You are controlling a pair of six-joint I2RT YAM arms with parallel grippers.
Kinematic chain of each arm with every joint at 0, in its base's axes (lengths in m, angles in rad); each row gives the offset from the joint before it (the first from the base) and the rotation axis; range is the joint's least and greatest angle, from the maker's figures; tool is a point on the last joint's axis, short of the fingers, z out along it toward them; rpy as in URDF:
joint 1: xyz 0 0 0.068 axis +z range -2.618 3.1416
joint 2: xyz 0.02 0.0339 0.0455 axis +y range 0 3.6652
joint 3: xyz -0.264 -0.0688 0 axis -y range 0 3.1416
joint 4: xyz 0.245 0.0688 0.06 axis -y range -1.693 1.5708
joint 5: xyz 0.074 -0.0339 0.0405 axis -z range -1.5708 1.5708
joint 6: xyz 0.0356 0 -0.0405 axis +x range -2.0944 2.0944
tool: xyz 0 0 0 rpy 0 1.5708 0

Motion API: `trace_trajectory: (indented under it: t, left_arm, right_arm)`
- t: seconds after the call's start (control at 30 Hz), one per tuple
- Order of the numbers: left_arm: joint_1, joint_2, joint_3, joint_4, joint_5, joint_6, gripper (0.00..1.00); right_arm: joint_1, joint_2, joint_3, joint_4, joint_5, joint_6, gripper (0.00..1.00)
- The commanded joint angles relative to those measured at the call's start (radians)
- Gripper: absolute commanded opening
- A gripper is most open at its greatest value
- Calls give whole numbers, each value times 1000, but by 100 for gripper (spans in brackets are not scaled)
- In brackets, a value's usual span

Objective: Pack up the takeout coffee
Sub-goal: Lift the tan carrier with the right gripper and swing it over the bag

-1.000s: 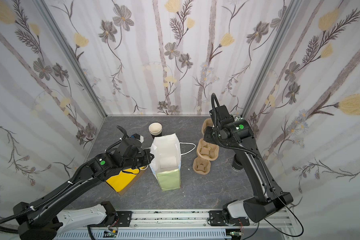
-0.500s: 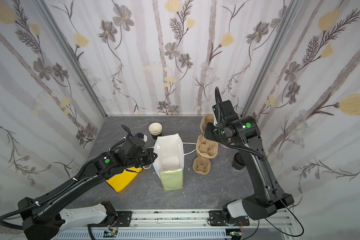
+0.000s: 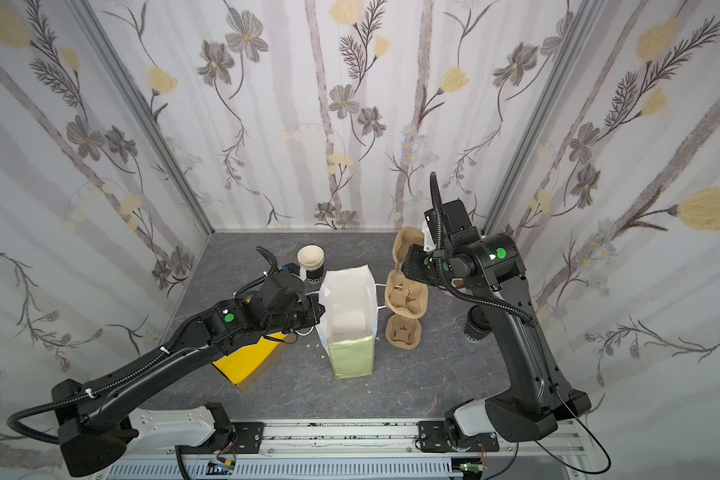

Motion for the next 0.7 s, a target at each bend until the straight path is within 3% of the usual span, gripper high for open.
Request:
trace_trajectory:
  t: [0.0, 0.3, 0.5, 0.67]
  left_arm:
    - [-15, 24, 56, -51, -63, -25, 0]
    - [-49, 142, 239, -308, -167, -10, 0]
    - [-75, 217, 321, -311, -153, -36, 0]
    - [-78, 192, 289, -248, -136, -58, 0]
  right_arm:
    - [28, 8, 29, 15, -38, 42, 32]
    - [136, 107, 96, 40, -74, 88, 32]
    - [175, 135, 93, 74, -91, 105, 33]
    - [187, 139, 45, 111, -100, 105, 33]
